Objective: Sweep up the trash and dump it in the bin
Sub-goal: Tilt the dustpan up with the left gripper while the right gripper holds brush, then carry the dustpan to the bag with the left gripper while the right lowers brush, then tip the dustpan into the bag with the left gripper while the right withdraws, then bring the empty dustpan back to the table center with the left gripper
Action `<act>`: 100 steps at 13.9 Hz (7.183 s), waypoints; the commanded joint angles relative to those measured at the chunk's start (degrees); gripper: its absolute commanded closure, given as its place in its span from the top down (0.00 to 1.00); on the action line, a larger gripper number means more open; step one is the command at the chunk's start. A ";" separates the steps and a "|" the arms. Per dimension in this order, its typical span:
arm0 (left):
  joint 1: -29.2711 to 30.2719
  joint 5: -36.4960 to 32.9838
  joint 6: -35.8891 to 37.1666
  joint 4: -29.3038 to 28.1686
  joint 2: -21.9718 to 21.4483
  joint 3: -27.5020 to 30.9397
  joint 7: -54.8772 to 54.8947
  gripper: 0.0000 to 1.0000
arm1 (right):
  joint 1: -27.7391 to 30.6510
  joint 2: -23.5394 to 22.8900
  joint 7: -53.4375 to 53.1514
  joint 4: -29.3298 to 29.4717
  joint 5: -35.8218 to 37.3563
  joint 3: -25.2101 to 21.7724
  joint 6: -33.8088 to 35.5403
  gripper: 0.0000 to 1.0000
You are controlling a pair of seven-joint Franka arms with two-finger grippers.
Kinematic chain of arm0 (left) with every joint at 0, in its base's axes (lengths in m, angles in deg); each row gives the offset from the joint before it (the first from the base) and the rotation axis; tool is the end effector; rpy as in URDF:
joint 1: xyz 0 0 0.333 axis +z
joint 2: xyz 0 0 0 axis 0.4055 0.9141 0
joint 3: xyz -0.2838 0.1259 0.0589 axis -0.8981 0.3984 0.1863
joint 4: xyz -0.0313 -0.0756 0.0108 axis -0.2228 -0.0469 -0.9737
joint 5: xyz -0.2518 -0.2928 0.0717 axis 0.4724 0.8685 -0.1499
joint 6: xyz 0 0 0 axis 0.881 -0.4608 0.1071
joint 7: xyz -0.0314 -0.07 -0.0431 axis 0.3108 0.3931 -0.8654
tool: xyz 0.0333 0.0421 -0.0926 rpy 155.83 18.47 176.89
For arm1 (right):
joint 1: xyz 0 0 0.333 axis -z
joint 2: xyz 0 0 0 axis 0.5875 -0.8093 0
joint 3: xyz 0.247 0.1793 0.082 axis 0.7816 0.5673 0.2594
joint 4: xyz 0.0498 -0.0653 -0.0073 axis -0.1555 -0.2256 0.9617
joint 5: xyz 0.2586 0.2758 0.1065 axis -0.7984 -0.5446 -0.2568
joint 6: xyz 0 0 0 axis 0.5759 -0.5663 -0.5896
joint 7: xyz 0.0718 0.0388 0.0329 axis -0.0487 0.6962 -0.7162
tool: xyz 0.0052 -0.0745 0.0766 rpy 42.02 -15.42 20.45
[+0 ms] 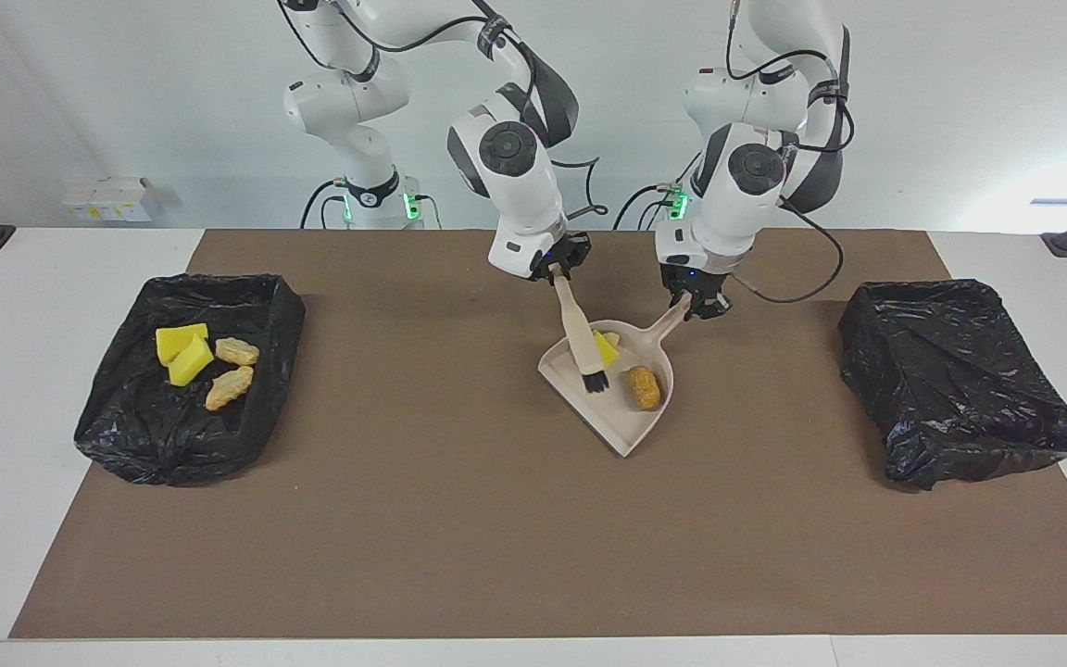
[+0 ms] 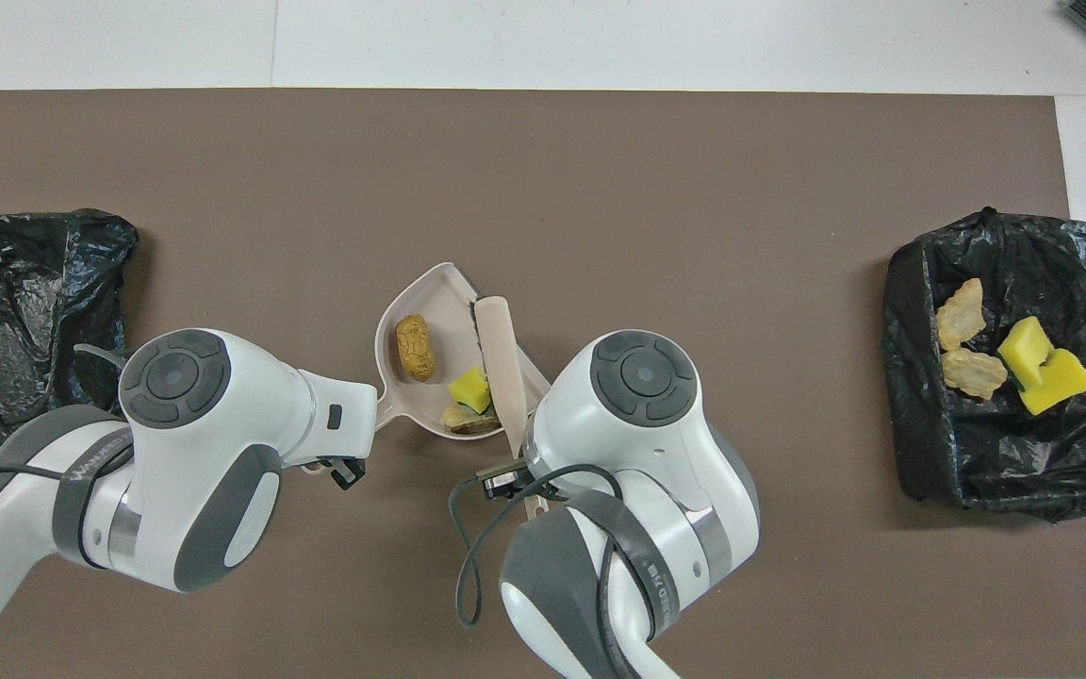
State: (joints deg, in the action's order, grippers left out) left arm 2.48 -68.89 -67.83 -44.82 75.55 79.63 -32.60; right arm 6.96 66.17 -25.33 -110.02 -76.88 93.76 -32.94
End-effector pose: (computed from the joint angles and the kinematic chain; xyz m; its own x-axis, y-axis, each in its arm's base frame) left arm 0.4558 -0.2093 0.3863 0.6123 -0.7892 -0.0475 -0.7825 -0.6135 0.1060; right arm 0.4459 0.3707 0.3974 0.9424 0.2618 -0.2081 0.2062 -0.9447 -0.2549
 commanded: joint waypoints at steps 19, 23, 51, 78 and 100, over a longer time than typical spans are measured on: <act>8.59 9.15 8.89 4.00 -3.32 0.52 1.02 0.00 | 3.08 6.24 8.71 -8.67 19.87 -0.12 13.22 0.00; 15.18 8.27 13.75 4.62 -8.58 0.78 1.46 0.00 | 2.48 6.69 -9.03 -9.02 13.91 0.06 11.57 0.00; 52.56 -30.13 21.56 33.71 8.01 0.60 40.47 0.00 | -5.62 6.60 -18.10 -7.11 1.84 -0.56 7.49 1.00; 33.40 -27.12 34.04 42.69 4.42 -0.89 28.93 0.00 | 30.78 7.30 14.26 19.54 23.03 -5.30 22.99 1.00; -12.92 -1.31 -12.08 18.16 15.66 -1.24 -66.49 0.00 | 32.27 14.25 11.86 13.82 18.02 -6.01 20.43 1.00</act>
State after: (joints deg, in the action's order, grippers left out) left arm -9.67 -70.70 -80.02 -27.26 91.74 77.17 -99.55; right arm 38.60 78.70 -12.64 -93.98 -57.68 87.39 -10.87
